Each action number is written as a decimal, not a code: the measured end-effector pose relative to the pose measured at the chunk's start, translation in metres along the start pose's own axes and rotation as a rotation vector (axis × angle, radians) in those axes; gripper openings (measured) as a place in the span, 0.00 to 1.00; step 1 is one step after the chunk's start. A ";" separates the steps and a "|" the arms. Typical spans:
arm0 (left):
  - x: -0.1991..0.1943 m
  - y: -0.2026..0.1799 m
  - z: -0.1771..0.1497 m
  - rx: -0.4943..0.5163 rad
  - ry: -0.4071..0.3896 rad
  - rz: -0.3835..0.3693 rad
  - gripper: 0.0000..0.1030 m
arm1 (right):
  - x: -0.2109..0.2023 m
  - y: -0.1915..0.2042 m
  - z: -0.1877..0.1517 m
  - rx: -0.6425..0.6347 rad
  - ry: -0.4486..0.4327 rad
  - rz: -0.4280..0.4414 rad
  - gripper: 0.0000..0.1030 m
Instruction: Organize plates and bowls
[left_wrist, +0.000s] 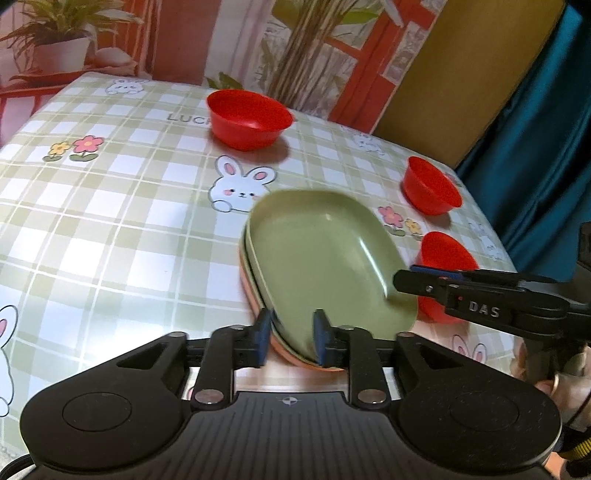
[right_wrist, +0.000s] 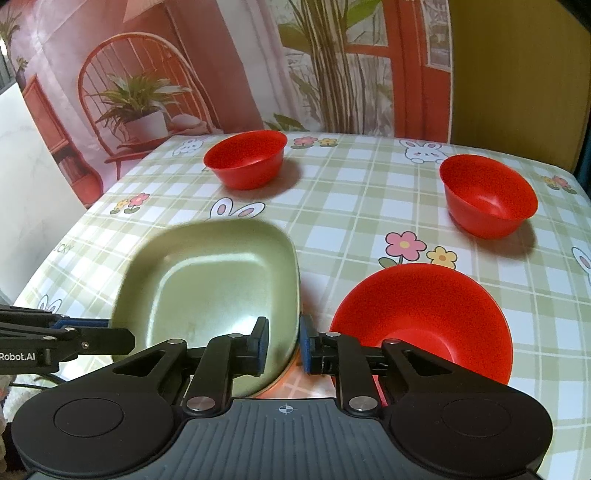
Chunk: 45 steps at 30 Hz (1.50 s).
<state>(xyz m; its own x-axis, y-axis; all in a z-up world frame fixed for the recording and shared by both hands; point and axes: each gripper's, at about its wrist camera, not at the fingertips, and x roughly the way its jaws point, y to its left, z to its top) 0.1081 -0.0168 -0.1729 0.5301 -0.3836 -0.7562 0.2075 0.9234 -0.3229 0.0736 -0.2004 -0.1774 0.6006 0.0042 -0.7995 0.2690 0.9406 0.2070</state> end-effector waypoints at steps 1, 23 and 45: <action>0.000 0.002 0.000 -0.010 0.000 0.003 0.38 | 0.000 0.001 0.000 -0.004 0.001 0.000 0.21; -0.037 0.041 0.048 -0.084 -0.185 0.050 0.38 | -0.028 -0.013 0.030 0.041 -0.129 -0.021 0.22; 0.020 0.087 0.156 0.057 -0.249 0.064 0.38 | 0.066 0.010 0.130 0.051 -0.112 0.111 0.34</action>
<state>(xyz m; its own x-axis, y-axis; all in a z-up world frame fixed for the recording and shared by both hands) 0.2654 0.0577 -0.1271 0.7279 -0.3158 -0.6086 0.2096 0.9476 -0.2410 0.2140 -0.2349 -0.1546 0.7080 0.0666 -0.7030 0.2324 0.9181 0.3211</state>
